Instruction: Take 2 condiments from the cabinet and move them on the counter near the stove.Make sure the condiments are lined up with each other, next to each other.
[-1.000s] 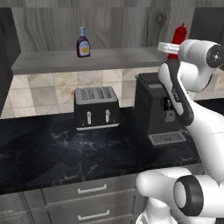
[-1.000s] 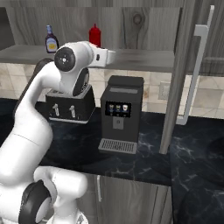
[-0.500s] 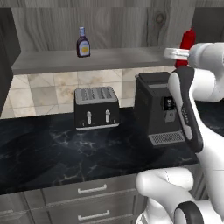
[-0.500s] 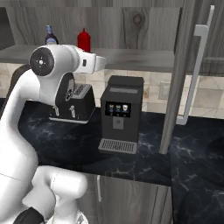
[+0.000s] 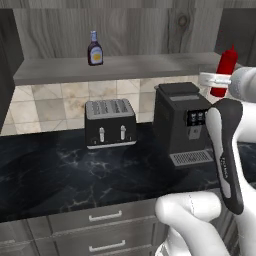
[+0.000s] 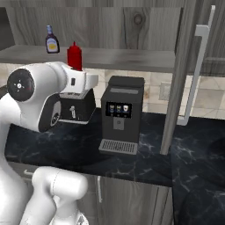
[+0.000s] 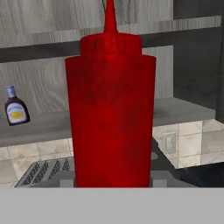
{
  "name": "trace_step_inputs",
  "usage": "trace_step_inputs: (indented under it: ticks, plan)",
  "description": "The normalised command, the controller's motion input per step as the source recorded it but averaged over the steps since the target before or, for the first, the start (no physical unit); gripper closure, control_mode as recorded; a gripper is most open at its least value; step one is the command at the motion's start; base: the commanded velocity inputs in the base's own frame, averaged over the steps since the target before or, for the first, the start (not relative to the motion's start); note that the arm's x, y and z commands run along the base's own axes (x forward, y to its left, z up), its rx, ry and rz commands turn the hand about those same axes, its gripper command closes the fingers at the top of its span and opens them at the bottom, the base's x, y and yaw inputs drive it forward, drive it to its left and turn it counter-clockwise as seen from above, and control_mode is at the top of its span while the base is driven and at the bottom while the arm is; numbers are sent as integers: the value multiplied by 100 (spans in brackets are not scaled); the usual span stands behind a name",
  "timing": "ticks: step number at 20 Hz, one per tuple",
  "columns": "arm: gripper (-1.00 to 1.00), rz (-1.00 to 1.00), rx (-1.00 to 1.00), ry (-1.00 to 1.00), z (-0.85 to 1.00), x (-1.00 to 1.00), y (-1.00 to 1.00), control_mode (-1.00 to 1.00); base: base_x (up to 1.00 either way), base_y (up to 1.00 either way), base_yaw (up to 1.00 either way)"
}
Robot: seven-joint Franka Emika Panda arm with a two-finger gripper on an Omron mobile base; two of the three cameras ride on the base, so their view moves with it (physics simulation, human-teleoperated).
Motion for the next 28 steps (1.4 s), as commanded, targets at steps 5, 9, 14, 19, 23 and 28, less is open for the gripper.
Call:
trace_step_inputs:
  ticks: [5,9,14,19,23,28]
  plan:
    - [100,0,-5,1,-18,-41,21,-100,0,0,0]
    - [100,0,-2,6,-10,-35,18,-100,0,0,0]
    - [100,0,-2,9,-6,-29,17,-100,0,0,0]
    - [100,0,0,12,-1,-30,11,-100,0,0,0]
    - [100,0,0,7,-1,-22,6,-100,0,0,0]
    - [100,0,0,0,0,0,0,100,-1,0,0]
